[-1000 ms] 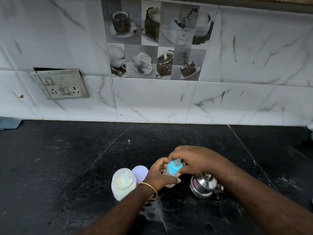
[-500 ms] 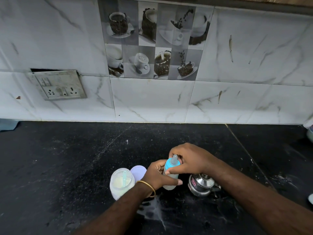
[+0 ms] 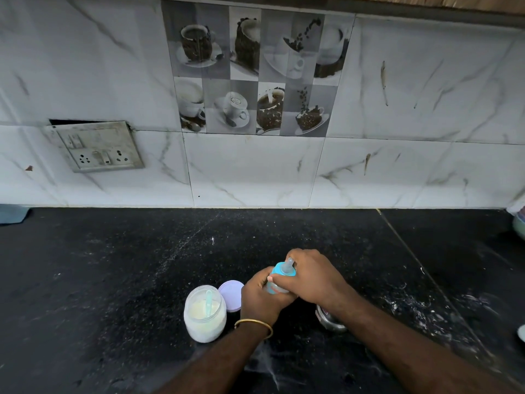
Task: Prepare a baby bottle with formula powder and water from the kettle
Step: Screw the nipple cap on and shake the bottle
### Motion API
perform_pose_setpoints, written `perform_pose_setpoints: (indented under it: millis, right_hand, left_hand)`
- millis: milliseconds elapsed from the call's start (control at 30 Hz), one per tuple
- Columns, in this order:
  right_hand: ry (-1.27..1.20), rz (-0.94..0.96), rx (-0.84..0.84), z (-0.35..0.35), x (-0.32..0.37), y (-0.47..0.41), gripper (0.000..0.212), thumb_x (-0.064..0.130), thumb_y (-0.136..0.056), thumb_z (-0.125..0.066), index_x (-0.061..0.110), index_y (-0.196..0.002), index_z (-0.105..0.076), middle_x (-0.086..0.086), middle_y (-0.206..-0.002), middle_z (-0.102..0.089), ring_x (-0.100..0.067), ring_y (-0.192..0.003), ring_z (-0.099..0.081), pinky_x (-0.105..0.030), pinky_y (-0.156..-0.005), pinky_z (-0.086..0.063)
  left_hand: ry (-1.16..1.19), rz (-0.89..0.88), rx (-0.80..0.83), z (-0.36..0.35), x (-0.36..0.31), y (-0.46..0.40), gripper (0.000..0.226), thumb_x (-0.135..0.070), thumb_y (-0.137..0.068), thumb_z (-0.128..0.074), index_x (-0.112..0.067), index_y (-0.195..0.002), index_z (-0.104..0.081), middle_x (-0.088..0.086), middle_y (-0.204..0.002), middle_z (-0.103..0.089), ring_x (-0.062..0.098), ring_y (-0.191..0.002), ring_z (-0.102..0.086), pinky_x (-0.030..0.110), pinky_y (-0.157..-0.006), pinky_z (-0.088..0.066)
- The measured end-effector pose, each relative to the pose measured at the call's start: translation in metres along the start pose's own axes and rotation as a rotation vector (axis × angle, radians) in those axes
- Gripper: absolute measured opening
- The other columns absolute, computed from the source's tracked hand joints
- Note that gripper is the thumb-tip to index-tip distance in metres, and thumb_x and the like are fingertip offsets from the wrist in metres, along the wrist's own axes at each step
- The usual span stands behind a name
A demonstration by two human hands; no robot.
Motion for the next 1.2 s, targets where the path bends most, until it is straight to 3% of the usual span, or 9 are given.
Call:
perform_pose_setpoints:
  millis: [133, 200, 300, 433, 867, 967, 1033, 1100, 1200]
  right_hand:
    - [-0.077, 0.022, -0.029, 0.003, 0.0, 0.001, 0.043, 0.065, -0.073, -0.07, 0.026, -0.088, -0.059, 0.009, -0.085, -0.063, -0.01, -0.076, -0.057, -0.028, -0.065, -0.044]
    - [-0.19, 0.082, -0.003, 0.002, 0.001, 0.005, 0.047, 0.063, -0.074, -0.072, 0.032, -0.107, -0.059, 0.016, -0.097, -0.059, -0.003, -0.084, -0.056, -0.026, -0.074, -0.048]
    - [-0.333, 0.152, 0.148, -0.009, 0.0, 0.019, 0.092, 0.063, -0.077, -0.073, 0.047, -0.151, -0.022, 0.02, -0.139, -0.041, 0.003, -0.11, -0.054, -0.025, -0.096, -0.05]
    - [-0.326, 0.187, 0.173, -0.015, -0.004, 0.025, 0.13, 0.064, -0.062, -0.084, 0.061, -0.149, 0.013, 0.017, -0.163, -0.024, -0.007, -0.132, -0.053, -0.035, -0.109, -0.047]
    - [-0.258, 0.188, -0.097, -0.031, -0.003, 0.026, 0.111, 0.034, -0.078, -0.074, 0.078, -0.132, 0.013, 0.014, -0.159, -0.033, -0.013, -0.135, -0.051, -0.031, -0.104, -0.047]
    - [-0.26, 0.214, -0.148, -0.031, -0.005, 0.024, 0.112, 0.034, -0.08, -0.077, 0.077, -0.134, 0.01, 0.02, -0.149, -0.033, -0.014, -0.135, -0.051, -0.03, -0.104, -0.046]
    - [-0.254, 0.219, -0.189, -0.015, 0.001, 0.019, 0.107, 0.037, -0.083, -0.076, 0.075, -0.137, 0.008, 0.011, -0.151, -0.036, -0.018, -0.133, -0.053, -0.032, -0.103, -0.047]
    - [-0.253, 0.23, -0.379, 0.031, 0.011, 0.011, 0.099, 0.038, -0.084, -0.077, 0.067, -0.143, -0.004, -0.001, -0.152, -0.042, -0.021, -0.127, -0.056, -0.034, -0.099, -0.05]
    - [-0.4, 0.223, -0.777, 0.1, 0.009, 0.011, 0.094, 0.029, -0.082, -0.081, 0.037, -0.15, -0.017, -0.011, -0.148, -0.046, -0.018, -0.123, -0.055, -0.029, -0.097, -0.048]
  left_hand:
    - [0.006, 0.022, 0.025, 0.001, 0.001, -0.004, 0.051, -0.035, -0.046, -0.088, -0.027, -0.094, -0.072, -0.005, -0.088, -0.077, 0.008, -0.083, -0.071, 0.022, -0.074, -0.056]
    - [0.028, 0.045, 0.054, -0.001, 0.0, -0.009, 0.049, -0.027, -0.05, -0.092, -0.021, -0.095, -0.071, -0.004, -0.086, -0.076, 0.009, -0.08, -0.07, 0.029, -0.074, -0.056]
    - [0.045, 0.086, 0.077, 0.002, -0.003, -0.017, 0.046, -0.021, -0.057, -0.095, -0.016, -0.096, -0.07, 0.002, -0.087, -0.076, 0.016, -0.082, -0.071, 0.039, -0.076, -0.06]
    - [-0.048, 0.073, 0.12, 0.003, -0.009, -0.021, 0.049, -0.034, -0.053, -0.095, -0.022, -0.093, -0.07, 0.004, -0.091, -0.076, 0.019, -0.085, -0.072, 0.045, -0.081, -0.06]
    - [0.034, 0.159, 0.21, -0.006, -0.005, -0.014, 0.05, -0.022, -0.055, -0.086, -0.016, -0.102, -0.069, 0.004, -0.094, -0.077, 0.019, -0.089, -0.072, 0.03, -0.077, -0.056]
    - [0.082, 0.19, 0.227, -0.006, -0.004, -0.012, 0.074, -0.021, -0.053, -0.085, -0.019, -0.122, -0.059, 0.003, -0.118, -0.07, 0.016, -0.109, -0.068, 0.034, -0.095, -0.055]
    - [0.121, 0.244, 0.23, -0.003, -0.004, -0.012, 0.091, -0.025, -0.056, -0.081, -0.02, -0.139, -0.045, -0.002, -0.138, -0.056, 0.016, -0.126, -0.057, 0.039, -0.106, -0.048]
    - [0.146, 0.307, 0.233, -0.002, -0.007, -0.01, 0.086, -0.034, -0.066, -0.068, -0.027, -0.145, -0.035, -0.012, -0.146, -0.044, 0.014, -0.131, -0.048, 0.037, -0.098, -0.047]
    - [0.23, 0.347, 0.198, 0.001, -0.01, -0.005, 0.074, -0.047, -0.073, -0.05, -0.034, -0.144, -0.033, -0.016, -0.139, -0.043, 0.013, -0.131, -0.044, 0.036, -0.091, -0.047]
Point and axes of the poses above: each hand's wrist, its own y-axis away from the middle knuckle, its own z-axis out of the back of the hand, x = y × z, the point moved 9 cm from there along -y, towards the middle knuckle
